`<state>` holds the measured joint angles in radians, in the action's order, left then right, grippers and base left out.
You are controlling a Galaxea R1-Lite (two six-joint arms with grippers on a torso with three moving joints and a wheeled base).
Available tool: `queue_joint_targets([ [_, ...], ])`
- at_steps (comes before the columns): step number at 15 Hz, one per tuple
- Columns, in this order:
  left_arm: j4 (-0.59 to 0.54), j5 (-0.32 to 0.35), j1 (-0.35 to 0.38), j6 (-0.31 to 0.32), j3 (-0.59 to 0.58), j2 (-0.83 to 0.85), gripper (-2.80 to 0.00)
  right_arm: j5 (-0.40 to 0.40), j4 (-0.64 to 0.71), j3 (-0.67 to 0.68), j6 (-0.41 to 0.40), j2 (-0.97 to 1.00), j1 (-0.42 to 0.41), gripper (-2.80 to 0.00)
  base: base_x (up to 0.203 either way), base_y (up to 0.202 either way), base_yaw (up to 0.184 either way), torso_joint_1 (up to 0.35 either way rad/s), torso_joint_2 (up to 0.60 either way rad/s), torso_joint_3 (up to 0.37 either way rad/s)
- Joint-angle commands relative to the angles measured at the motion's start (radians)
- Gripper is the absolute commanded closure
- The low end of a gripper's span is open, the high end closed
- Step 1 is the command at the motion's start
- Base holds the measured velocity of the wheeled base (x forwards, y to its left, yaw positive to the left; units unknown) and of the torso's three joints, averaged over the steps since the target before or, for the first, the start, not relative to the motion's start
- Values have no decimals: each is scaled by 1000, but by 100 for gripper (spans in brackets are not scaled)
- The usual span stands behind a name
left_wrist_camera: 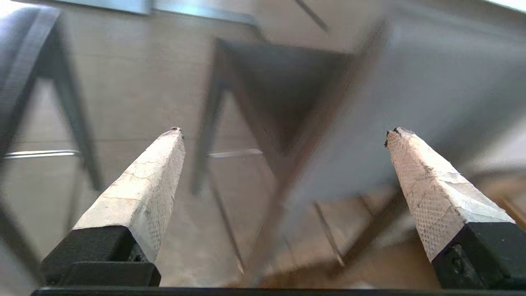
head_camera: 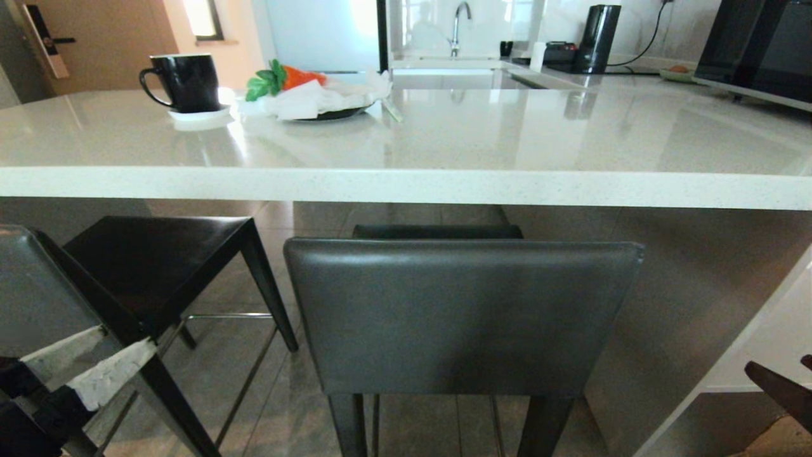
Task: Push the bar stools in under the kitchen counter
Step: Pull the gray chair out from under the dining table
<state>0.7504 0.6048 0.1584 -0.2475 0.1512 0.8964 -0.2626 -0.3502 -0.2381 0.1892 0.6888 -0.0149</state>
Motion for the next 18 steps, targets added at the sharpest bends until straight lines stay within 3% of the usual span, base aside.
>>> queue_joint_targets([
  [1,-1,53,9,3,-32,-32,-280,-1,-2,-8,-16,-10,-37,-280,0,0,0,0,0,0],
  [3,-2,51,44,7,-30,-22,-280,-1,-3,-18,-32,-7,-103,-280,0,0,0,0,0,0],
  [4,0,51,96,15,-24,-13,-280,-1,-1,-24,-33,-4,-136,-280,0,0,0,0,0,0],
  [8,24,81,400,79,-1,19,-280,-5,-3,-63,-30,41,-406,-280,0,0,0,0,0,0],
  [10,39,135,418,94,-25,-20,-280,-7,-4,-119,-21,57,-453,-280,0,0,0,0,0,0],
  [12,34,140,420,95,-34,-14,-280,-24,-8,-145,-12,91,-583,-280,0,0,0,0,0,0],
  [14,33,158,419,99,-76,-22,-280,-118,-31,-140,-10,126,-722,-280,0,0,0,0,0,0],
  [16,32,157,421,144,-124,-24,-280,-268,-75,-87,-31,141,-846,-280,0,0,0,0,0,0],
  [18,32,150,424,157,-120,-4,-280,-355,-171,10,-69,140,-866,-280,0,0,0,0,0,0],
])
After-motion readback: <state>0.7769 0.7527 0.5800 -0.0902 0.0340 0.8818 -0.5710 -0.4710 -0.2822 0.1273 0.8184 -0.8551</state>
